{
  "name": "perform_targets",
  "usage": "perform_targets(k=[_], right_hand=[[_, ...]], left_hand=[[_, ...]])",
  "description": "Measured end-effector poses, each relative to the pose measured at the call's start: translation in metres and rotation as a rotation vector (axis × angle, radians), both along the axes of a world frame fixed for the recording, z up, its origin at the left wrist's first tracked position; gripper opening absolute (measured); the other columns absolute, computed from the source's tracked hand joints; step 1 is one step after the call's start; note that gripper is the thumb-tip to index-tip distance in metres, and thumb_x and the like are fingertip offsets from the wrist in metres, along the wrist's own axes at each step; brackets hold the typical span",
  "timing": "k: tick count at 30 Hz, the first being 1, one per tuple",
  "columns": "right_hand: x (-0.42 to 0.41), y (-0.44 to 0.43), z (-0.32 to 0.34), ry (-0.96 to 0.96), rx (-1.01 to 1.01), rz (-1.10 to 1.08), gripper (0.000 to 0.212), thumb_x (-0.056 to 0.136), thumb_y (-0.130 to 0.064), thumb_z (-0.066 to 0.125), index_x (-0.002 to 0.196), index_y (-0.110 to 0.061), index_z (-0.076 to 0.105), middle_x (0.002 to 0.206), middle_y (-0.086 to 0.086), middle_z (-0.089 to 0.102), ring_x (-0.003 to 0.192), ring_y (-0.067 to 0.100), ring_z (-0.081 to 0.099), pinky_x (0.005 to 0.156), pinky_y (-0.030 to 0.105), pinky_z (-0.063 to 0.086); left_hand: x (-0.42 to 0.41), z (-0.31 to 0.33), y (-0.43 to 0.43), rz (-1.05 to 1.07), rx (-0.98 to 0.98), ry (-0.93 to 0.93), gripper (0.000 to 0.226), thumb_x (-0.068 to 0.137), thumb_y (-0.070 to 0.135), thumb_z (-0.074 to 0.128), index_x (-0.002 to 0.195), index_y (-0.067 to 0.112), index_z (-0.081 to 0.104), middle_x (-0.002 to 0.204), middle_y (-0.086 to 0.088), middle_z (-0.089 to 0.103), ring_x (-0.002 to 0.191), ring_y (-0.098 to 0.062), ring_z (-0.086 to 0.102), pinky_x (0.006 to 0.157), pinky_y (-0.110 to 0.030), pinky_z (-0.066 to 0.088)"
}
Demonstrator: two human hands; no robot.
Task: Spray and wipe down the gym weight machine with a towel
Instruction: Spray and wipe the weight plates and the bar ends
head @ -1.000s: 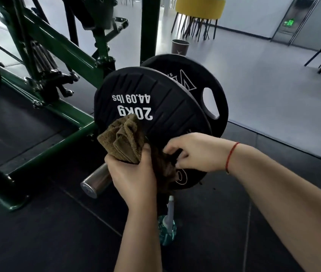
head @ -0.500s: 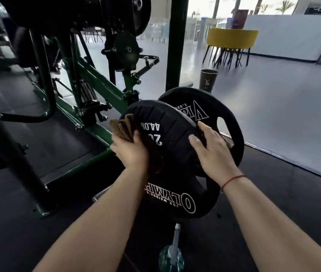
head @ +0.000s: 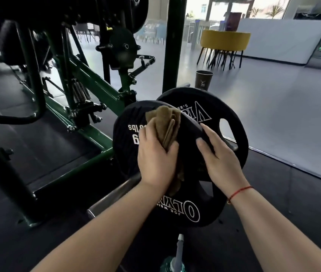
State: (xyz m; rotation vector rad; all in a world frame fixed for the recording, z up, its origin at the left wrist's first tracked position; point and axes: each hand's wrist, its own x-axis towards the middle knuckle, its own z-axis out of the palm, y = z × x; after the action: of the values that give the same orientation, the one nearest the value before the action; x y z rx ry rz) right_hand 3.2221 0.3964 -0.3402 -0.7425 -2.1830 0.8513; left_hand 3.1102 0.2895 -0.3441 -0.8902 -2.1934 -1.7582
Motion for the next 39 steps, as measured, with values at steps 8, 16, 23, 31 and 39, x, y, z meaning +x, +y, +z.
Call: perform_targets(k=[8, 16, 23, 31, 39], right_hand=[[-0.008, 0.002, -0.014, 0.120, 0.058, -0.052, 0.045, 0.102, -0.044, 0.049, 0.147, -0.037, 0.049, 0.122, -0.040, 0.048, 0.119, -0.025, 0.040, 0.097, -0.002, 0.028], [-0.011, 0.003, -0.013, 0.092, 0.062, -0.075, 0.044, 0.101, -0.051, 0.047, 0.145, -0.045, 0.048, 0.126, -0.030, 0.050, 0.111, -0.031, 0.038, 0.085, -0.008, 0.027], [-0.013, 0.003, -0.011, 0.097, 0.032, -0.064, 0.044, 0.101, -0.054, 0.046, 0.145, -0.048, 0.046, 0.128, -0.036, 0.047, 0.120, -0.024, 0.038, 0.092, -0.001, 0.027], [-0.013, 0.003, -0.010, 0.144, -0.013, -0.034, 0.039, 0.103, -0.046, 0.049, 0.143, -0.045, 0.051, 0.131, -0.030, 0.054, 0.127, -0.012, 0.045, 0.106, 0.018, 0.036], [-0.012, 0.003, -0.010, 0.295, -0.228, 0.063, 0.036, 0.105, -0.038, 0.045, 0.137, -0.039, 0.060, 0.137, -0.023, 0.060, 0.132, -0.007, 0.048, 0.118, 0.039, 0.036]], left_hand=[[-0.074, -0.004, 0.011, 0.252, 0.038, -0.188, 0.066, 0.086, 0.021, 0.065, 0.147, 0.017, 0.042, 0.136, -0.012, 0.045, 0.119, -0.036, 0.053, 0.093, -0.045, 0.044], [-0.088, -0.028, 0.015, 0.392, 0.113, -0.535, 0.059, 0.092, 0.021, 0.060, 0.145, 0.011, 0.037, 0.139, -0.017, 0.044, 0.124, -0.039, 0.051, 0.100, -0.042, 0.041], [-0.034, -0.031, 0.018, 0.294, 0.158, -0.463, 0.067, 0.085, 0.024, 0.069, 0.146, 0.017, 0.042, 0.131, -0.011, 0.049, 0.117, -0.034, 0.055, 0.089, -0.034, 0.039], [0.042, -0.051, 0.003, -0.068, 0.111, -0.279, 0.068, 0.084, 0.014, 0.070, 0.145, 0.019, 0.040, 0.121, 0.011, 0.040, 0.097, 0.009, 0.041, 0.091, -0.015, 0.035], [0.018, 0.009, 0.020, 0.014, 0.206, 0.071, 0.068, 0.082, 0.015, 0.068, 0.145, 0.027, 0.043, 0.115, 0.008, 0.036, 0.106, -0.011, 0.046, 0.078, -0.010, 0.035]])
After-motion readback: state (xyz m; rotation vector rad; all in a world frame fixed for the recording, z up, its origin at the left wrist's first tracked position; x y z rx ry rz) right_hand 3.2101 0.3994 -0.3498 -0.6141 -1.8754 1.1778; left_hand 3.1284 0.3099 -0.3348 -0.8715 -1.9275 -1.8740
